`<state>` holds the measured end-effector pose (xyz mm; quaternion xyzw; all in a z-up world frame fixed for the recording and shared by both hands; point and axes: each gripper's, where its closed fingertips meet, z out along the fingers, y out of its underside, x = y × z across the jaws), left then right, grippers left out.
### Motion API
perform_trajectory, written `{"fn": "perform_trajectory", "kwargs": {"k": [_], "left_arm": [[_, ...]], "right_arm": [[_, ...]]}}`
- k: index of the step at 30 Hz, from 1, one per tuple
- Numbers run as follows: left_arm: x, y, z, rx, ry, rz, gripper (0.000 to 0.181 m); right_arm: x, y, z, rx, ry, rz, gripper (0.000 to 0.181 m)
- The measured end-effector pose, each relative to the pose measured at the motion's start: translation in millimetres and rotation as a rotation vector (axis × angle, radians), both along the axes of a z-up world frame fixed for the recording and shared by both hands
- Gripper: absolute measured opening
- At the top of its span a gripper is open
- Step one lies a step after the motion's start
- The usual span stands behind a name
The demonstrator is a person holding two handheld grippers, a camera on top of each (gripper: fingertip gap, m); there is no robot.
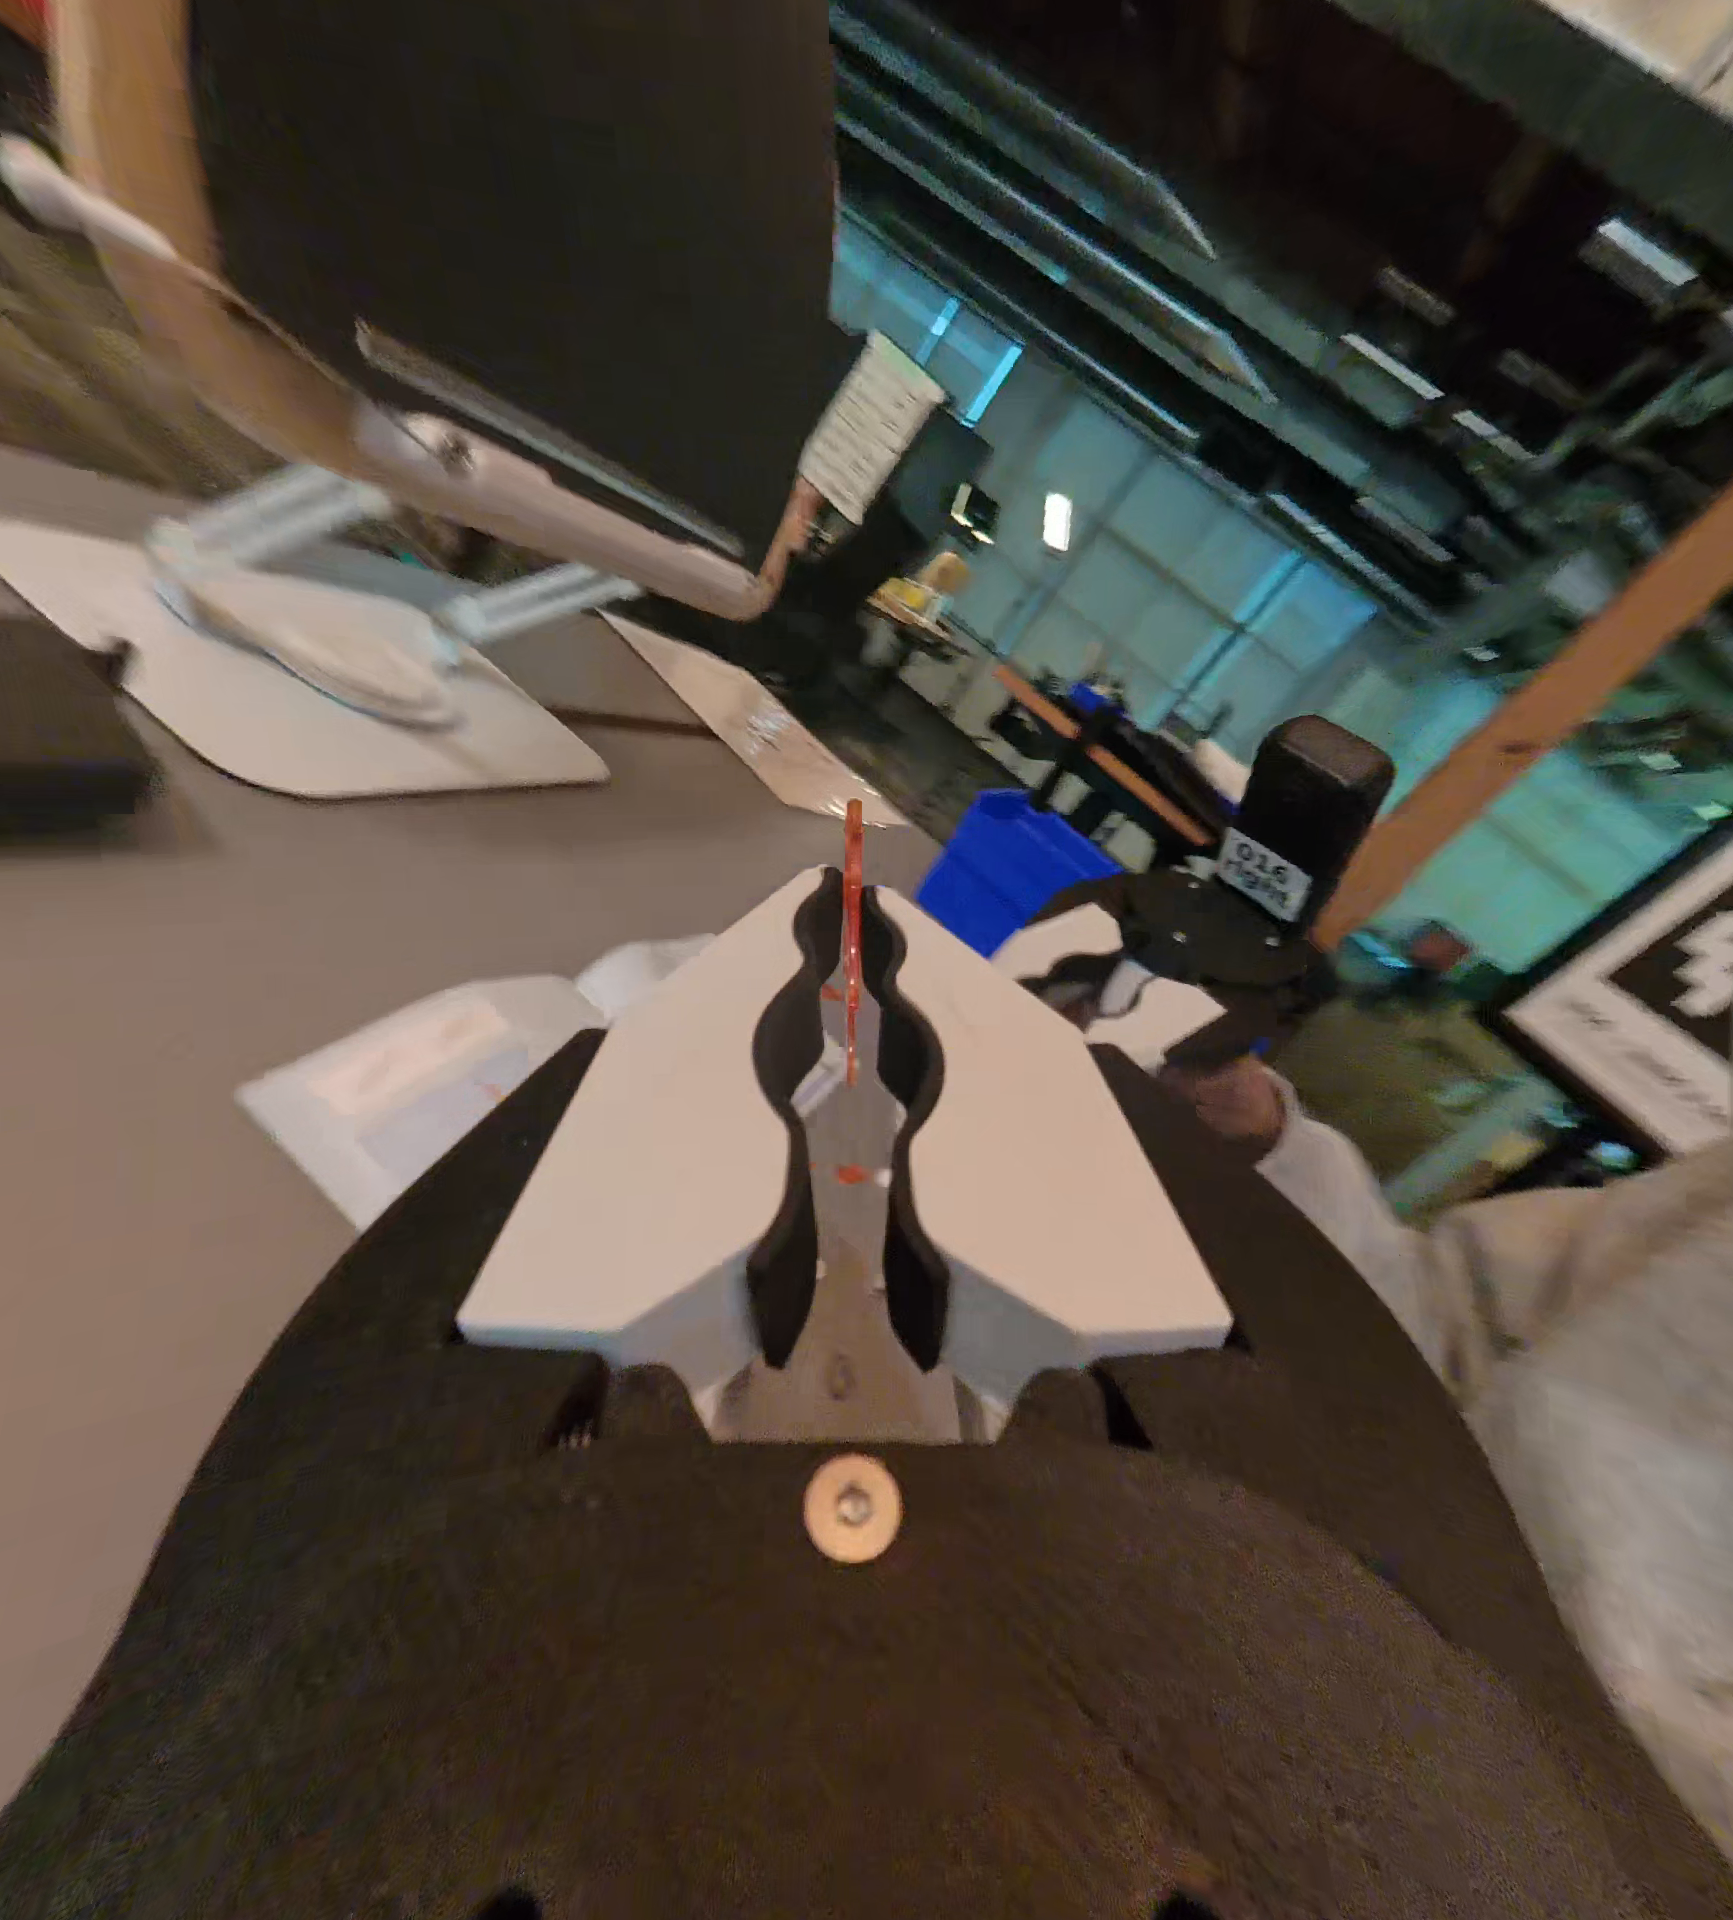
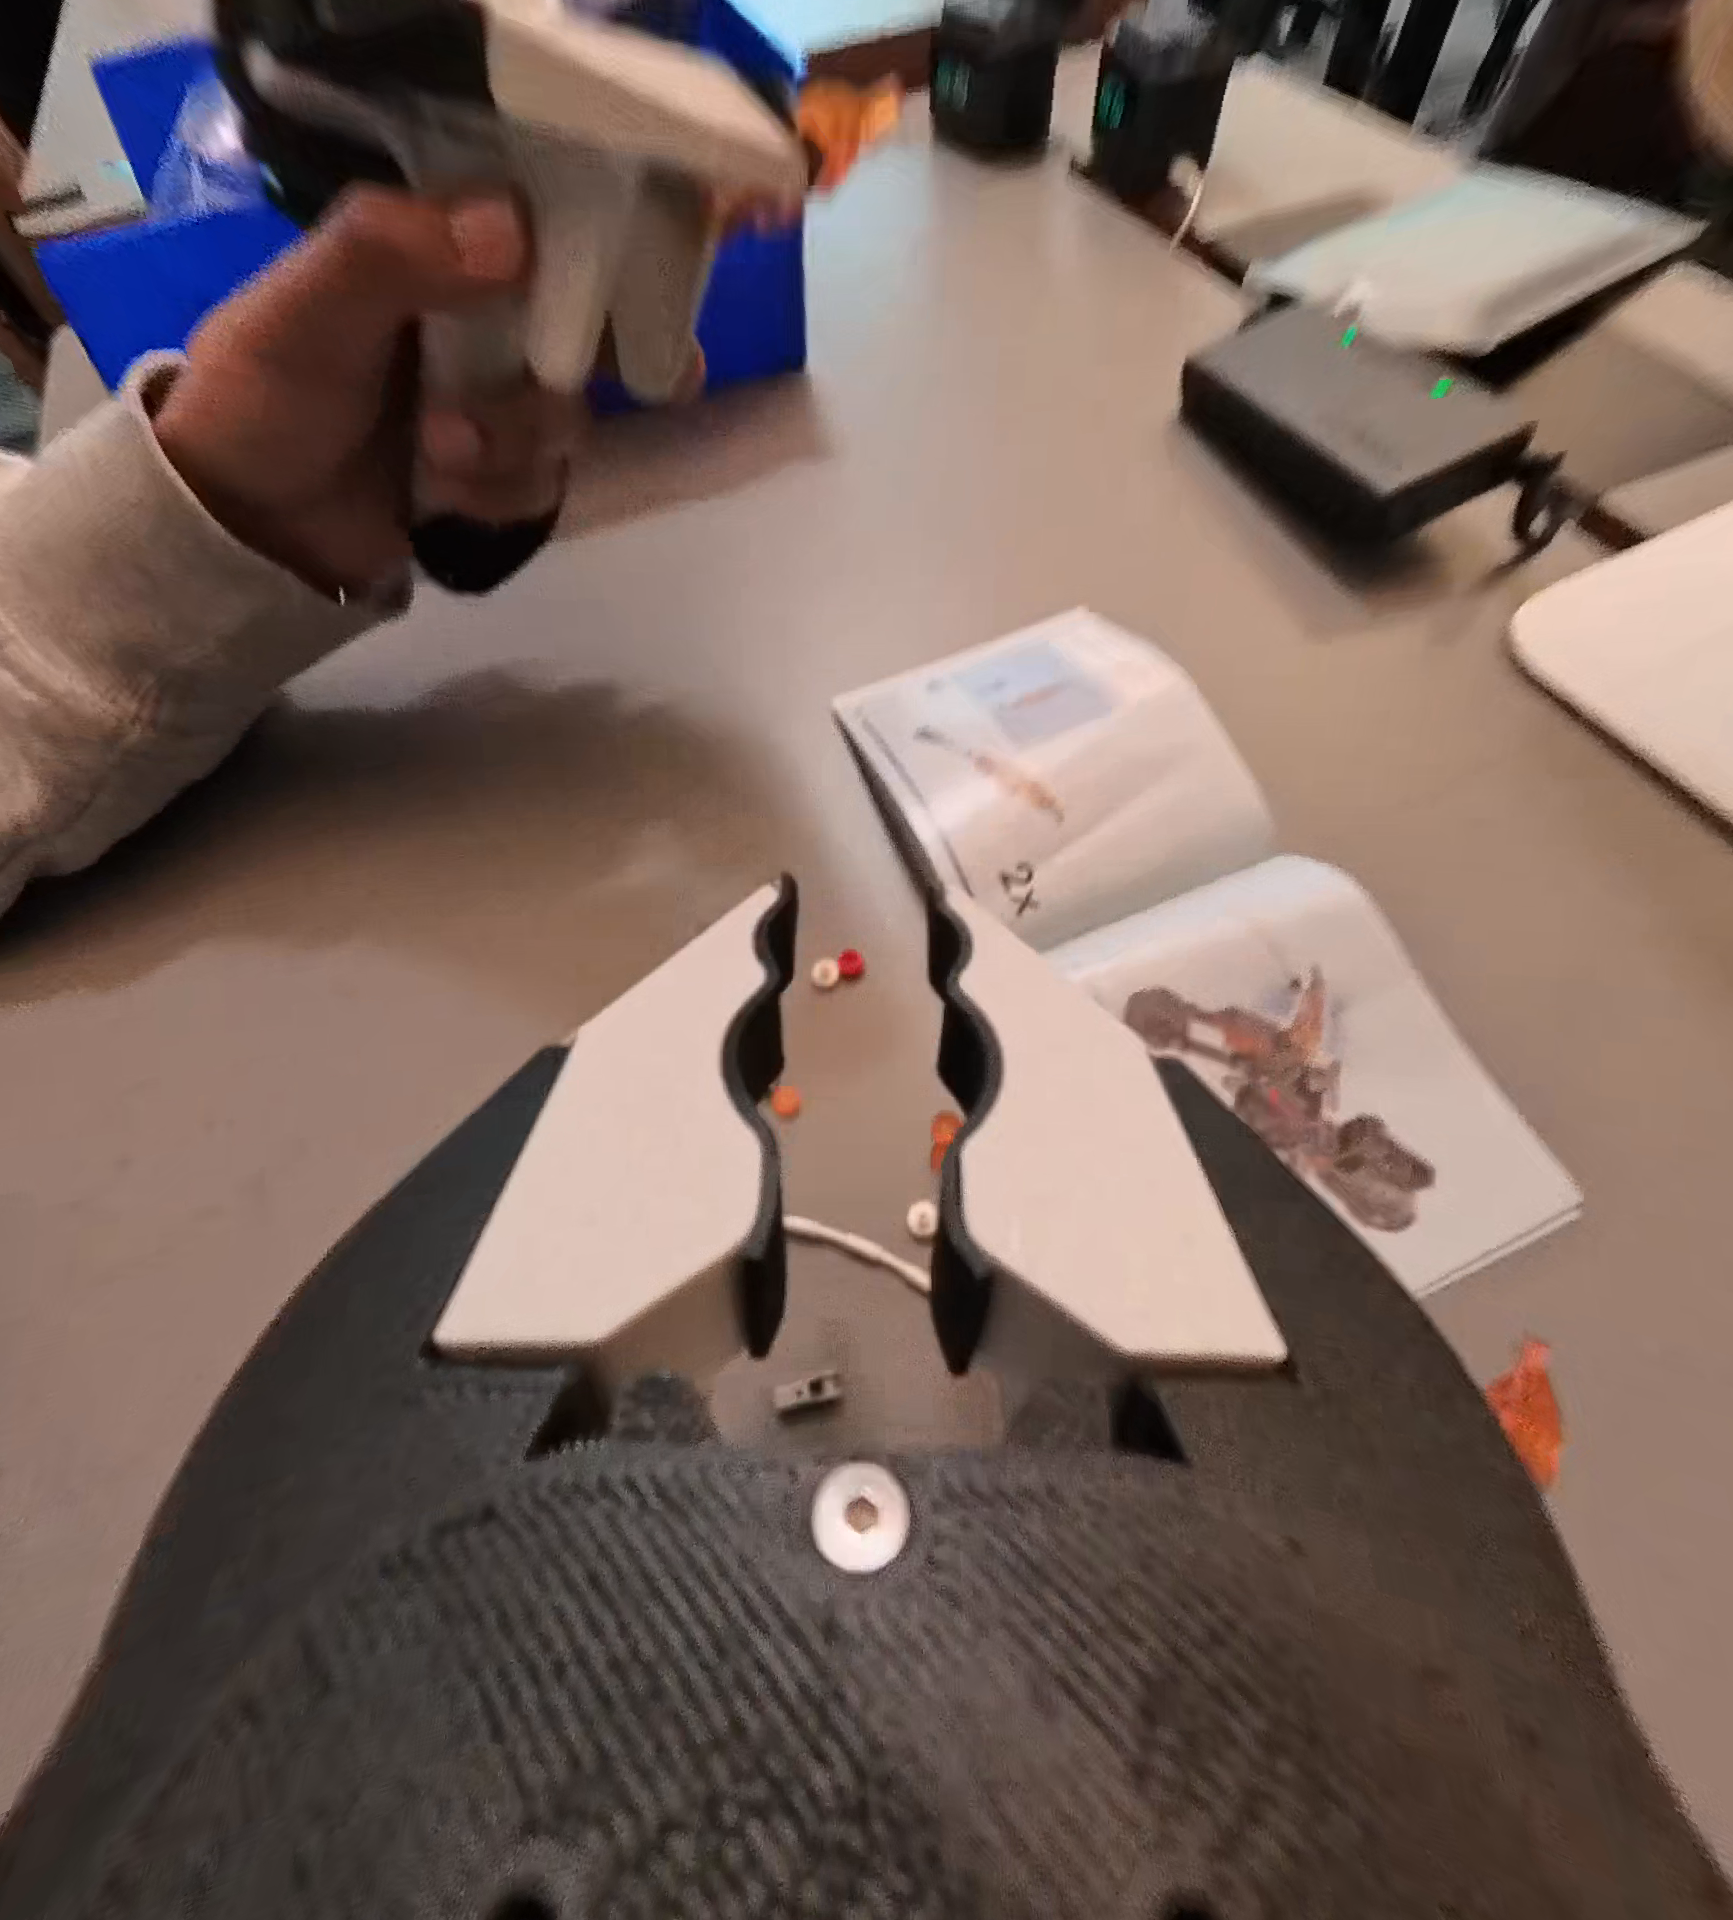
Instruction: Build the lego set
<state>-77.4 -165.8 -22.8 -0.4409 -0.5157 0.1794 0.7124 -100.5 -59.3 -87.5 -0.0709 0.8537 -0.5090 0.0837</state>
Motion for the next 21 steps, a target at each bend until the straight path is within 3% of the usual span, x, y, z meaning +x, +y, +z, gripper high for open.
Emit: {"fn": "perform_trajectory", "kwargs": {"k": [5,11,21], "left_arm": [[-1.3,-1.4,-1.4,-0.119,0.000,0.087,0.000],[-3.2,5.0,-6.7,-0.152,-0.028,0.072,0.000],[-2.7,1.1,-2.5,-0.116,0.004,0.075,0.000]], "right_arm": [[15.7,4.7,-32.2,0.171,-0.026,0.076,0.020],[28.8,14.8,-66.1,0.347,0.000,0.150,0.021],[35.0,19.6,-77.4,0.410,-0.010,0.181,0.021]]}}
